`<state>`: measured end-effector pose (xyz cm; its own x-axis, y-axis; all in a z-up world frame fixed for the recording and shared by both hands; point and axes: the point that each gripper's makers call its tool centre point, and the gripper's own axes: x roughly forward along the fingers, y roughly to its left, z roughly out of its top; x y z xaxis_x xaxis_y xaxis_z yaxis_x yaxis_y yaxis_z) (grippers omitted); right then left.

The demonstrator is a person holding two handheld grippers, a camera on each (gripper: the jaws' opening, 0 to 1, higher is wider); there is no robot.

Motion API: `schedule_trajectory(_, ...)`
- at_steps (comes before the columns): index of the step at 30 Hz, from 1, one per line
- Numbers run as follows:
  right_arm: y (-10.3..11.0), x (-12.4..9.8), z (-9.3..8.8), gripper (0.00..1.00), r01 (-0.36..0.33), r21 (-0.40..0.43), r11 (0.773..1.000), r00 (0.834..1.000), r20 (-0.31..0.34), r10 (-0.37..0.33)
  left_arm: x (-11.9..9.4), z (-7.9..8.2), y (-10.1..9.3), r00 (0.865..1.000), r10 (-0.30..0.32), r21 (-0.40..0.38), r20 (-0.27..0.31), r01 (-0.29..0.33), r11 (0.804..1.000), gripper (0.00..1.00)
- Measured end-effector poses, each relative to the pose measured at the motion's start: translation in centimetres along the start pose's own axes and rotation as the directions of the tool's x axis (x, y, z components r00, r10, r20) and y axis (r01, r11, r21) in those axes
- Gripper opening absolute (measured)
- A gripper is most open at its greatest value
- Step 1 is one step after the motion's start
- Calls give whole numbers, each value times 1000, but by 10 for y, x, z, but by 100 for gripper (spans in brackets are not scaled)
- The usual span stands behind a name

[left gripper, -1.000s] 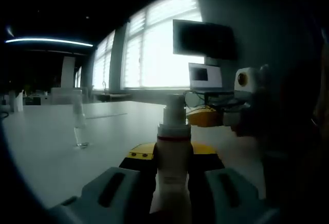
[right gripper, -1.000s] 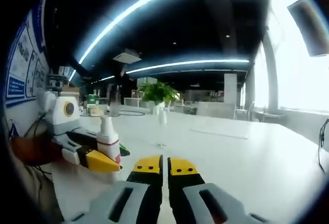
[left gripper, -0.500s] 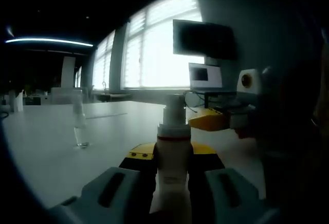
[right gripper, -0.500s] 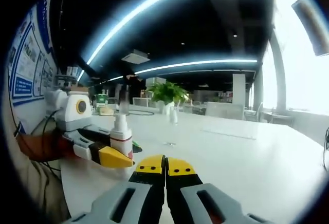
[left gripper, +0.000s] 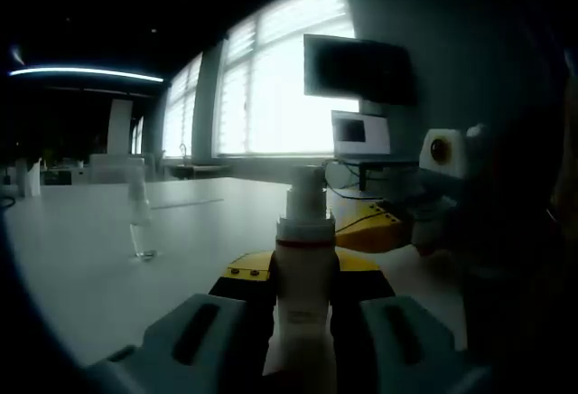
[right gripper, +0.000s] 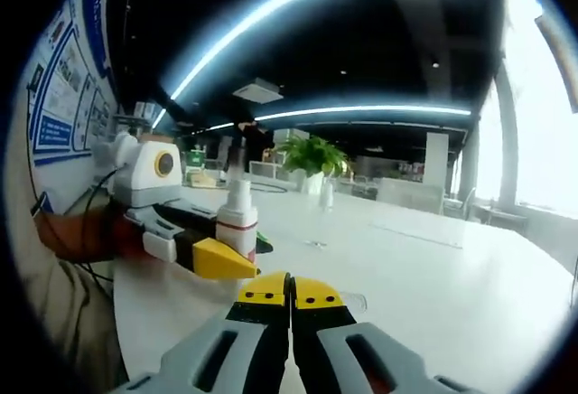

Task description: Clamp pump bottle remove cover press pump head put on cover

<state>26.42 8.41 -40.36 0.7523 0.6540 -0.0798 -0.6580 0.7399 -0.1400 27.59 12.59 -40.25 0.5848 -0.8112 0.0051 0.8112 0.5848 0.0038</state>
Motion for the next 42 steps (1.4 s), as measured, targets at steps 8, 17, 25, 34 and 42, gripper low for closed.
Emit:
schedule_trajectory(8,0,-1,-6,0,-10,30,999,1000,-7,10,0,0,0,1000,-1,3,0,1,1000,14)
schedule_trajectory(17,2,1,-19,0,-19,46,999,999,-46,22,0,0,2,1000,0,1,0,0,1000,14)
schedule_trajectory(25,4,0,-22,0,-33,40,999,998,-55,35,0,0,1,1000,-2,-1,0,2,1000,14)
schedule_trajectory(34,7,1,-22,0,-36,22,999,998,-59,37,0,0,1,1000,-1,-1,1,1,1000,14)
schedule_trajectory(42,9,1,-23,0,-39,3,999,997,-64,39,0,0,0,1000,-1,-1,1,1,1000,14)
